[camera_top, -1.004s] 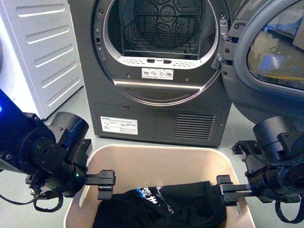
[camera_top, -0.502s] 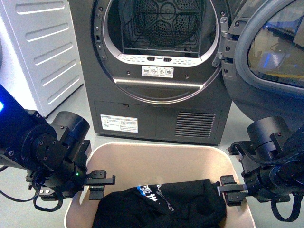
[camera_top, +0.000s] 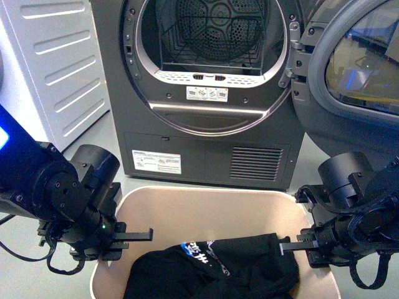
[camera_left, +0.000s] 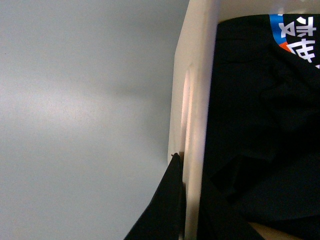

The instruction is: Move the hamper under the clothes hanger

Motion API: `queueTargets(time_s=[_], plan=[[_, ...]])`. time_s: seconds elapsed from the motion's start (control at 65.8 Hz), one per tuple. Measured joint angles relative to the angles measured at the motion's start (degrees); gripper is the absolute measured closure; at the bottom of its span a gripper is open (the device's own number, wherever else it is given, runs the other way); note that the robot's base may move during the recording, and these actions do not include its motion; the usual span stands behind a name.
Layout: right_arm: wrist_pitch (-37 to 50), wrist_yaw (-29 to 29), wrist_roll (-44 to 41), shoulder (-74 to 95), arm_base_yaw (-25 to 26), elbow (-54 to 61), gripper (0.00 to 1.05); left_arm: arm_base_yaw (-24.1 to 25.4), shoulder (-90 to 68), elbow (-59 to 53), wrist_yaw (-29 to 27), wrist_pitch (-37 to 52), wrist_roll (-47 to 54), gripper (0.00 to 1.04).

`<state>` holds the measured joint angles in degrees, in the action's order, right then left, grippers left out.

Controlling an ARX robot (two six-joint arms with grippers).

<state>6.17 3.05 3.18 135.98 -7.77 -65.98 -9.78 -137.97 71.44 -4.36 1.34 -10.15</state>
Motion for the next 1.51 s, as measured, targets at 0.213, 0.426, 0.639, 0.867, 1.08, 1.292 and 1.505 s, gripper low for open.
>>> queueTargets(time_s=[0.213,0.426,0.639,0.867,1.08,1.292,1.505], plan=[[-0.87,0.11,0.09,-0.83,-0.07,0.0,1.02,-0.09,0.52,0.17,-0.09,-1.05,0.07,1.01],[-1.44,0.04,0.07,-3.26,-0.07,0.15,1.02,-0.26,2.64,0.15,-0.61,-1.51,0.2,1.01],[-0.68,-0.11,0.07,-4.85,-0.22,0.79,1.02,-0.37,5.27,-0.52,-1.57,-0.48,1.27,1.01],[-0.55,-0.13,0.09,-4.85,-0.31,1.22,1.02,-0.37,5.46,-0.94,-1.68,-0.31,1.49,1.01],[-0.55,-0.13,0.09,-4.85,-0.31,1.22,1.02,-0.37,5.46,-0.94,-1.68,-0.28,1.49,1.01],[-0.55,-0.13,0.11,-4.85,-0.31,1.22,1.02,-0.37,5.46,-0.94,-1.68,-0.28,1.51,1.01],[-0.48,-1.46,0.2,-4.85,-1.88,1.22,1.02,0.87,5.49,-1.18,-2.82,-0.28,1.53,1.01]])
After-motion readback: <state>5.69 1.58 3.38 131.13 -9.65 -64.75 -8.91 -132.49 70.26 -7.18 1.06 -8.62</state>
